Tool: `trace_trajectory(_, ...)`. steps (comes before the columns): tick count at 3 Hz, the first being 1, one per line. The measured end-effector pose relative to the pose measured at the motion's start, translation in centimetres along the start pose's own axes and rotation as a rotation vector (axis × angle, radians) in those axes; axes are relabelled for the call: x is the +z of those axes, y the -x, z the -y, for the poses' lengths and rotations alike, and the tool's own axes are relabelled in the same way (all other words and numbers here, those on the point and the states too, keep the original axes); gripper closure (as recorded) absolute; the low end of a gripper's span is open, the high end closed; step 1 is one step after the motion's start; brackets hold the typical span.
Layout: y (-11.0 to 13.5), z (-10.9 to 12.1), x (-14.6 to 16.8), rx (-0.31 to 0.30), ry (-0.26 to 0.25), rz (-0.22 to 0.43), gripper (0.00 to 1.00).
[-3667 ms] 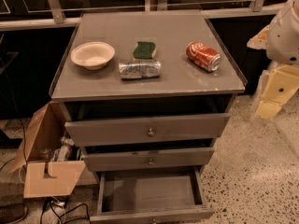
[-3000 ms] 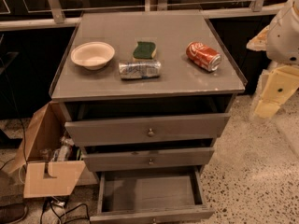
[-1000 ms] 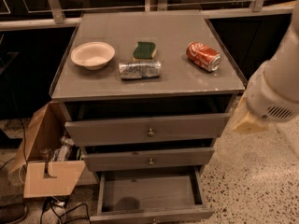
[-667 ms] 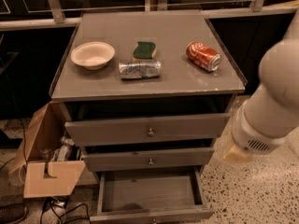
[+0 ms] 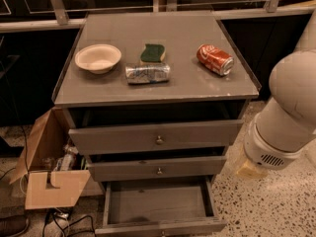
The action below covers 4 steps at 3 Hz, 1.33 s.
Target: Close bottom drawer
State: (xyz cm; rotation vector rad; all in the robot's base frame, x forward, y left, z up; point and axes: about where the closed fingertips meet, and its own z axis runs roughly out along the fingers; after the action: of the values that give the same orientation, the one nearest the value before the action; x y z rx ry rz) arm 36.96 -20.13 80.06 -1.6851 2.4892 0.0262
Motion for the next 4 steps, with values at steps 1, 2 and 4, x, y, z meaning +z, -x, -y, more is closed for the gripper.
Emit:
trace_trajectory(1, -0.4, -0.8, 2.1, 0.008, 0.019, -0.018, 1.00)
trace_trajectory(2, -1.5, -2.9, 9.4, 0.079, 0.094, -0.061, 1.00)
trace_trajectory(4, -2.2, -4.3, 14.3, 0.134, 0.143, -0.087, 1.00)
